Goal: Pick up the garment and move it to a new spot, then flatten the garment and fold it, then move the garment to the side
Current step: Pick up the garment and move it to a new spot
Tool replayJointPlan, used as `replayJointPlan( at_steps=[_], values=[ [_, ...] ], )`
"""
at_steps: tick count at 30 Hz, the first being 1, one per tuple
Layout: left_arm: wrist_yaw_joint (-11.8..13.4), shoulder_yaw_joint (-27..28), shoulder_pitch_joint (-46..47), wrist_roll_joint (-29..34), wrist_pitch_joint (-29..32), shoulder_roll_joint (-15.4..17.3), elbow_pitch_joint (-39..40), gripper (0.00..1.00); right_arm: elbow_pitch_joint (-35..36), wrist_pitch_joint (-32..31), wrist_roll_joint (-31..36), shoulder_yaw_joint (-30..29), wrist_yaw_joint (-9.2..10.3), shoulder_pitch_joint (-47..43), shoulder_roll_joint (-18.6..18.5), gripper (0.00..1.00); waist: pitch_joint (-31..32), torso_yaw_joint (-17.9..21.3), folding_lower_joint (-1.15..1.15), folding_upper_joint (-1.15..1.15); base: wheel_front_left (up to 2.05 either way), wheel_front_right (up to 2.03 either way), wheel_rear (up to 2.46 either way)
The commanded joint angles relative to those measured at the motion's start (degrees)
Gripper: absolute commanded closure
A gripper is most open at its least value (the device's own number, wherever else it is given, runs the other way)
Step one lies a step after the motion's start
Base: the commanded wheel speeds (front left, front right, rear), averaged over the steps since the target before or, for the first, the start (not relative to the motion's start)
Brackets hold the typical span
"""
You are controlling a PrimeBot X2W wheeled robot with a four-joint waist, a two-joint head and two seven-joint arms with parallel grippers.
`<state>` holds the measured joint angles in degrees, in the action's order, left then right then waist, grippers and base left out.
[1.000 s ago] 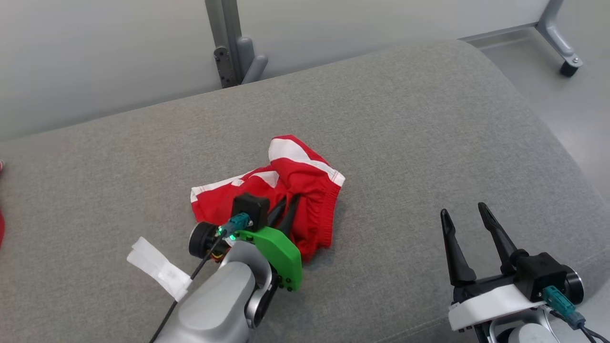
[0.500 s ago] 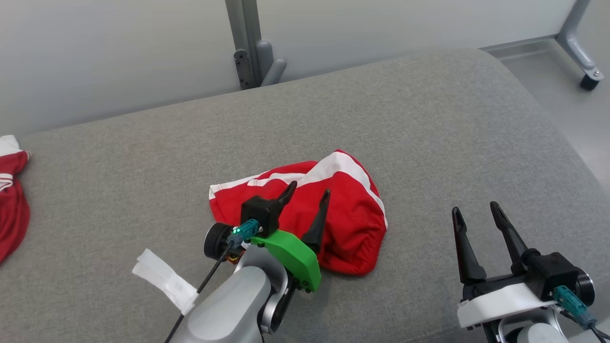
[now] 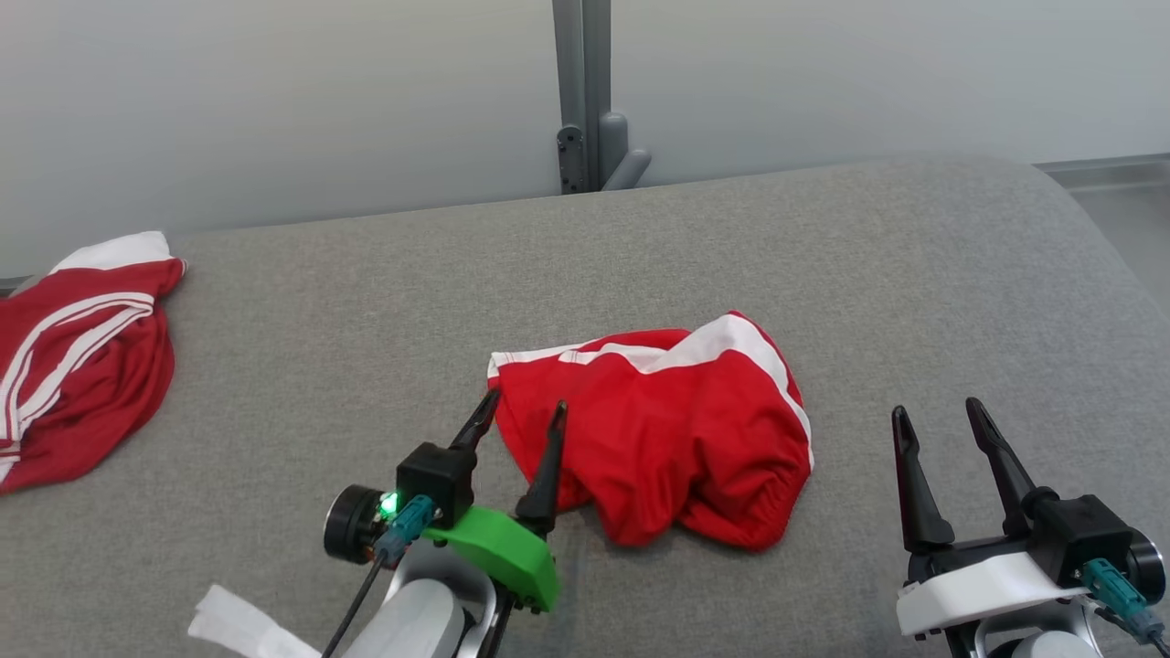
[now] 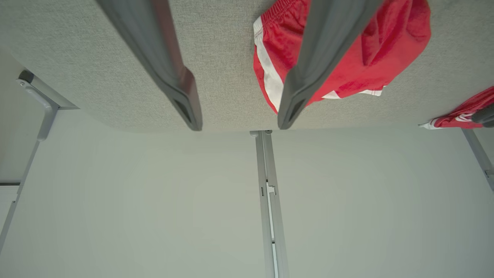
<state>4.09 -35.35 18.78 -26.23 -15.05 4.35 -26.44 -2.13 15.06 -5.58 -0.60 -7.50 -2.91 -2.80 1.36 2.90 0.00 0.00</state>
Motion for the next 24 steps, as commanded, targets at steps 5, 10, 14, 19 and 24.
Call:
replayJointPlan(
  at_steps=[5,10,14,19,24],
  values=[
    [0.6,5.4,-6.4,2.6,-0.2,1.4,4.3,0.00,0.3,0.2,0.3,-0.7,0.02,-0.9,-0.2,0.00,1.2,-1.9,0.00,0.00,0.00,0.00,0.00],
    [1.4,10.9,-12.0,4.7,-0.2,2.0,7.9,0.00,0.1,0.2,0.3,-1.7,0.02,-1.9,-0.2,0.00,1.6,-2.8,0.00,0.00,0.00,0.00,0.00],
    [1.6,14.4,-15.8,6.1,-0.2,1.6,10.3,0.00,-0.1,0.2,0.3,-2.3,0.02,-2.8,-0.2,0.00,2.0,-3.4,0.00,0.00,0.00,0.00,0.00],
    [0.9,17.3,-19.1,7.6,-0.2,1.0,12.0,0.00,-0.3,0.2,-0.1,-2.6,0.02,-3.6,-0.2,0.00,2.4,-3.9,0.00,0.00,0.00,0.00,0.00],
    [0.0,19.3,-20.7,8.8,-0.2,0.5,12.5,0.00,-0.3,0.2,0.1,-2.6,0.02,-3.4,-0.2,0.00,2.3,-4.2,0.00,0.00,0.00,0.00,0.00]
  ],
)
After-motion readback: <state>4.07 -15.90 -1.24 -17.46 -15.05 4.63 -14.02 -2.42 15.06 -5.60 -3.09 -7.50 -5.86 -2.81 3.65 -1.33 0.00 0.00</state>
